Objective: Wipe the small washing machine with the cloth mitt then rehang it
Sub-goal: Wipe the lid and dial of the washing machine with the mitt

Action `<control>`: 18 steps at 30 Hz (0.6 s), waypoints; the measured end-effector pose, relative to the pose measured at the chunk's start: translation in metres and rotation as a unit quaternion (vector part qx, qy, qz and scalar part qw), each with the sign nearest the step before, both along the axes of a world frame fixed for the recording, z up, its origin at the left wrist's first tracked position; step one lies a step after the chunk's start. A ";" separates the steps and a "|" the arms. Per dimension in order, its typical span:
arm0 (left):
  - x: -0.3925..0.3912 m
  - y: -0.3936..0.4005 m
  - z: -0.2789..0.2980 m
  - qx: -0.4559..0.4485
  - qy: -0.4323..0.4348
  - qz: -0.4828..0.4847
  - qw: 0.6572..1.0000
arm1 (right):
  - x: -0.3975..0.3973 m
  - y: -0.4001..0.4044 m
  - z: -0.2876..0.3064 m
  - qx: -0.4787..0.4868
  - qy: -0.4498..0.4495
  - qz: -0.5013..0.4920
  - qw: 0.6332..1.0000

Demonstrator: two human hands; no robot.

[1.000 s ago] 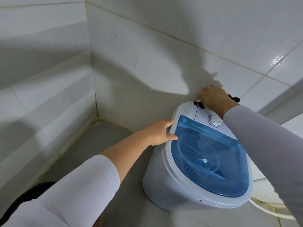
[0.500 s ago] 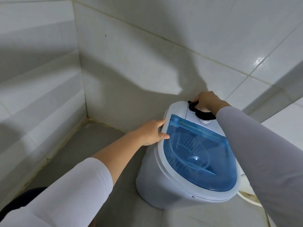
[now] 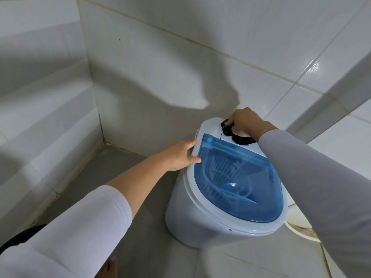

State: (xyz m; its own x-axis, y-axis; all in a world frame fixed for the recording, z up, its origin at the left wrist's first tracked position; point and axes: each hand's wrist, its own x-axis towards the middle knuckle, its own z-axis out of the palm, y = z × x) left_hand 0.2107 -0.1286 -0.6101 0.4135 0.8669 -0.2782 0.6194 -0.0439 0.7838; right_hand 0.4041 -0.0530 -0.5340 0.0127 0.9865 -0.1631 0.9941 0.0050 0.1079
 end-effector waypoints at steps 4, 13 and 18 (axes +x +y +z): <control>0.000 -0.001 0.002 0.003 0.002 0.000 1.000 | 0.001 -0.007 -0.001 -0.022 -0.012 0.027 0.999; 0.001 -0.002 0.003 0.008 0.013 0.005 1.000 | 0.008 -0.027 0.004 -0.058 -0.119 0.103 0.986; 0.002 -0.001 0.000 0.003 0.015 0.011 1.000 | 0.011 -0.034 0.009 -0.064 -0.190 0.151 0.968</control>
State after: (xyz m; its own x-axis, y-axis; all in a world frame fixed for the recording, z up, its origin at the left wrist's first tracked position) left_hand 0.2127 -0.1297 -0.6104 0.3866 0.8768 -0.2860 0.6438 -0.0345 0.7644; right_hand 0.4153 -0.0870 -0.5251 -0.1895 0.9269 -0.3239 0.8342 0.3260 0.4447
